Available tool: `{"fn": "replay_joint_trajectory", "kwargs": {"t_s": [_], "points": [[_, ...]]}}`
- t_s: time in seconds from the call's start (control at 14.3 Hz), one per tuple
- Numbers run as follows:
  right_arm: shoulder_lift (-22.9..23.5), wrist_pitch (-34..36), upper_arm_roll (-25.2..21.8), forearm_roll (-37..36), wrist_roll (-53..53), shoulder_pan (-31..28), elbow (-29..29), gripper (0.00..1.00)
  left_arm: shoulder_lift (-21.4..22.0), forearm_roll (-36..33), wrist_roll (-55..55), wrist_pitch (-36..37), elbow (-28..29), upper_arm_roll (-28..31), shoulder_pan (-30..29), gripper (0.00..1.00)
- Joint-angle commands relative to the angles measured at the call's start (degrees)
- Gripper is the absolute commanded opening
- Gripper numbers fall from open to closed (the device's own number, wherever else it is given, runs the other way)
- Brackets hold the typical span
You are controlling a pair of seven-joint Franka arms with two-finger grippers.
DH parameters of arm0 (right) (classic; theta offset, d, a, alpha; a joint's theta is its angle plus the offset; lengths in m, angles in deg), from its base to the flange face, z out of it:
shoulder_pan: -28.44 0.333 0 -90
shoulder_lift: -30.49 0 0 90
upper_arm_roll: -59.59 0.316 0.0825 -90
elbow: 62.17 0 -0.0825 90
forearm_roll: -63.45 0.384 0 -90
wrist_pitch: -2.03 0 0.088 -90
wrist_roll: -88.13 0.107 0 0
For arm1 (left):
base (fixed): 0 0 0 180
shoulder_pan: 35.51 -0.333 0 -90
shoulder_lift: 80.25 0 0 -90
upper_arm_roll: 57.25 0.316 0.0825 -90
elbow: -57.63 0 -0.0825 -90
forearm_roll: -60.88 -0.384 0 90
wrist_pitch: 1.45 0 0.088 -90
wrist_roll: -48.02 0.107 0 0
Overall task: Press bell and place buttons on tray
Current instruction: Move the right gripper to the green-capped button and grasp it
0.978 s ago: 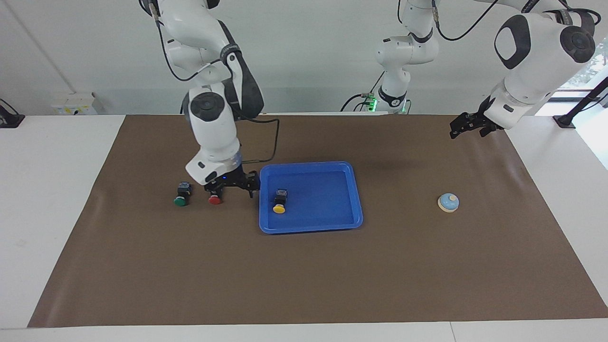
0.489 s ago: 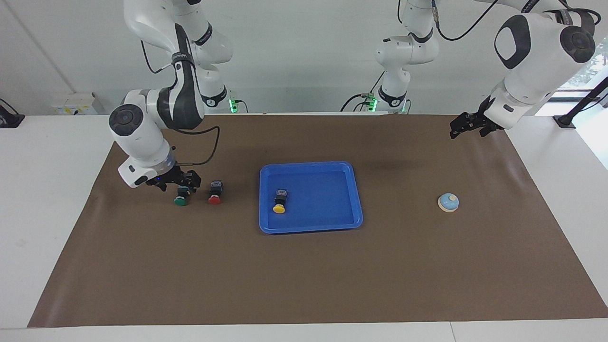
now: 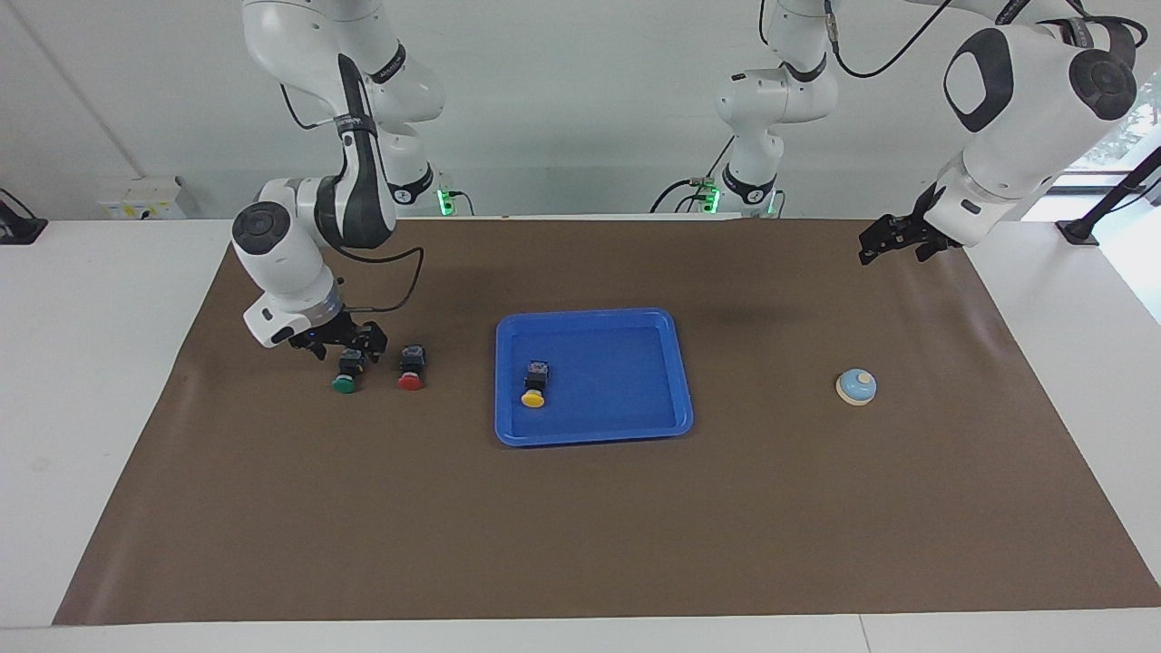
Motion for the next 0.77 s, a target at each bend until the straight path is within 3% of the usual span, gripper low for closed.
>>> {"fn": "replay_joint_trajectory", "kwargs": {"t_s": [0.0, 0.14, 0.28, 0.42, 0.49, 0.7], "points": [[-1.95, -2.49, 0.58, 0.07, -3.84, -2.12, 3.9, 1.0, 0.42, -0.59, -0.36, 0.63, -0.4, 0.48, 0.56, 1.0], [-1.16, -5.64, 0.58, 0.07, -5.62, -3.8, 4.17, 0.86, 0.42, -0.59, -0.36, 0.63, -0.4, 0.48, 0.56, 1.0], [-0.55, -6.18, 0.67, 0.07, -5.27, -3.72, 4.35, 0.6, 0.42, -0.59, -0.36, 0.63, -0.4, 0.48, 0.56, 1.0], [0.07, -6.36, 0.67, 0.07, -5.18, -3.19, 4.35, 0.12, 0.42, -0.59, -0.36, 0.63, -0.49, 0.48, 0.56, 1.0], [0.24, -6.53, 0.75, 0.07, -5.09, -3.19, 4.35, 0.07, 0.42, -0.59, -0.36, 0.63, -0.4, 0.48, 0.56, 1.0], [0.33, -6.71, 0.75, 0.07, -5.01, -3.01, 4.26, 0.06, 0.42, -0.59, -0.36, 0.63, -0.4, 0.48, 0.56, 1.0]]}}
